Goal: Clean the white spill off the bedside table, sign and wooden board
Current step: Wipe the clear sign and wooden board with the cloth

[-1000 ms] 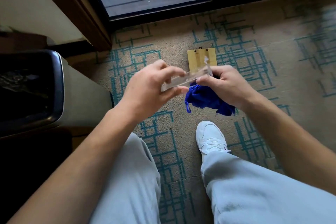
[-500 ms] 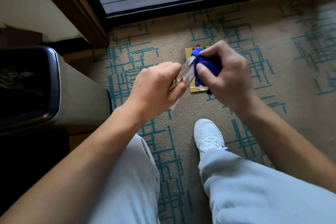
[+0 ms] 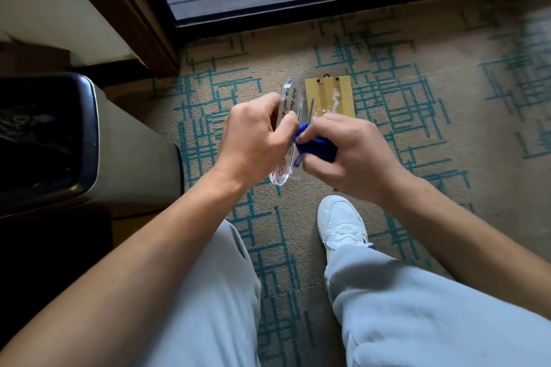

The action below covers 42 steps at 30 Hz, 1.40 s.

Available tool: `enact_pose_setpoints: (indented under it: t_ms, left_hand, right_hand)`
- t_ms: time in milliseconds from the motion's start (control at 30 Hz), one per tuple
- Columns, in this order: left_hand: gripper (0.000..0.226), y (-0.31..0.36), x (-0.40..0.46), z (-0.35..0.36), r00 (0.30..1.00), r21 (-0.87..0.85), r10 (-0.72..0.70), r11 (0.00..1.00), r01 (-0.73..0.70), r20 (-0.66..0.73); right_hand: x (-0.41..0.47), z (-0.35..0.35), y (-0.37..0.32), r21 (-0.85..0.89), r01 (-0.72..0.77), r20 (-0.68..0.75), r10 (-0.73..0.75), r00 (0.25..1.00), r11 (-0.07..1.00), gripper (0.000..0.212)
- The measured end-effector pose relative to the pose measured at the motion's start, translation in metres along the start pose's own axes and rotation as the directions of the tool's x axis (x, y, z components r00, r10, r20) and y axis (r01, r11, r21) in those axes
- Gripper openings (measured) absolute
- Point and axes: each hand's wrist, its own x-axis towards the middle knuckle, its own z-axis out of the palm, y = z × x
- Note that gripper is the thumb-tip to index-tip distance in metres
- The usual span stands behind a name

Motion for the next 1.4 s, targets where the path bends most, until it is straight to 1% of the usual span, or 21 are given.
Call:
enact_pose_setpoints:
  t_ms: [33,67,167,233,333,400,467,567,633,667,700,733,833,933,967,1000,1067,1133,1200,1300,1400]
  left_hand:
    - [0.036,-0.001,0.001,-0.001,1.0,-0.002,-0.017,1.0,0.017,0.014]
    - [0.04,-0.003,0.003,-0.002,0.999,-0.007,-0.038,0.999,0.038,0.023]
    - [0.043,-0.006,0.005,-0.003,0.996,-0.009,-0.073,0.997,0.074,0.045]
    - [0.039,-0.004,0.004,-0.002,0.997,0.001,-0.055,0.998,0.055,0.056]
    - [0.031,-0.004,0.003,-0.001,0.999,-0.076,-0.015,0.997,0.019,0.048]
    - [0.03,-0.009,0.002,-0.003,0.998,-0.138,-0.021,0.99,0.028,0.056]
    - [0.03,-0.016,0.0,-0.006,0.997,-0.174,-0.045,0.983,0.056,0.068]
    - [0.028,-0.02,0.002,-0.011,0.99,-0.181,-0.022,0.982,0.047,0.14]
    - [0.023,-0.02,0.004,-0.016,0.973,-0.181,0.037,0.983,0.005,0.229]
    - [0.021,-0.02,0.004,-0.017,0.963,-0.185,0.064,0.983,-0.015,0.26]
    - [0.021,-0.02,0.004,-0.017,0.955,-0.202,0.085,0.979,-0.027,0.286]
    - [0.021,-0.019,0.004,-0.017,0.947,-0.228,0.102,0.973,-0.031,0.306]
    - [0.028,-0.017,0.007,-0.014,0.931,-0.287,0.131,0.957,-0.03,0.34]
    - [0.028,-0.016,0.007,-0.015,0.916,-0.328,0.112,0.944,0.023,0.385]
    - [0.028,-0.016,0.006,-0.015,0.909,-0.311,0.119,0.95,0.013,0.4]
    - [0.028,-0.015,0.005,-0.015,0.902,-0.278,0.131,0.961,-0.013,0.412]
    - [0.03,-0.012,0.004,-0.015,0.892,-0.218,0.156,0.974,-0.067,0.423]
    - [0.031,-0.009,0.005,-0.015,0.887,-0.219,0.166,0.973,-0.075,0.432]
    - [0.033,-0.014,0.007,-0.017,0.897,-0.247,0.133,0.969,-0.028,0.422]
    - [0.037,-0.026,0.011,-0.021,0.934,-0.242,0.026,0.968,0.066,0.356]
    - [0.028,-0.026,0.011,-0.018,0.952,-0.252,-0.046,0.96,0.127,0.304]
  right_hand:
    - [0.0,-0.006,0.002,0.063,0.002,0.04,-0.005,0.999,0.998,0.02]
    - [0.0,-0.013,0.005,0.117,-0.019,0.033,0.016,0.999,0.993,0.019]
    - [0.012,-0.029,0.015,0.197,-0.132,-0.18,0.168,0.969,0.972,0.021]
    - [0.023,-0.029,0.022,0.254,-0.201,-0.235,0.262,0.936,0.946,0.026]
    - [0.034,-0.02,0.024,0.297,-0.234,-0.158,0.289,0.944,0.926,0.03]
    - [0.03,-0.014,0.022,0.311,-0.233,-0.078,0.27,0.96,0.921,0.026]
    - [0.025,-0.014,0.019,0.378,-0.244,0.002,0.263,0.965,0.893,0.021]
    - [0.026,-0.028,0.02,0.405,-0.208,-0.021,0.237,0.971,0.89,0.015]
    - [0.037,-0.047,0.03,0.553,-0.273,-0.069,0.369,0.927,0.787,0.016]
    - [0.044,-0.057,0.036,0.633,-0.326,-0.025,0.44,0.898,0.702,0.018]
    - [0.049,-0.065,0.042,0.676,-0.387,0.063,0.475,0.878,0.627,0.021]
    - [0.053,-0.07,0.046,0.68,-0.448,0.17,0.469,0.867,0.581,0.024]
    - [0.055,-0.063,0.045,0.65,-0.578,0.463,0.346,0.816,0.493,0.032]
    - [0.051,-0.055,0.038,0.638,-0.72,0.675,0.251,0.693,0.272,0.04]
    - [0.049,-0.053,0.038,0.617,-0.75,0.717,0.224,0.66,0.238,0.041]
    - [0.046,-0.053,0.039,0.589,-0.771,0.744,0.211,0.634,0.241,0.043]
    - [0.043,-0.054,0.042,0.537,-0.784,0.764,0.213,0.608,0.312,0.047]
    - [0.042,-0.059,0.046,0.528,-0.76,0.753,0.205,0.625,0.379,0.045]
    - [0.039,-0.067,0.052,0.609,-0.717,0.704,0.185,0.686,0.34,0.036]
    - [0.032,-0.073,0.063,0.785,-0.576,0.537,0.215,0.816,0.226,0.031]
    - [0.024,-0.057,0.068,0.865,-0.427,0.336,0.329,0.883,0.262,0.023]
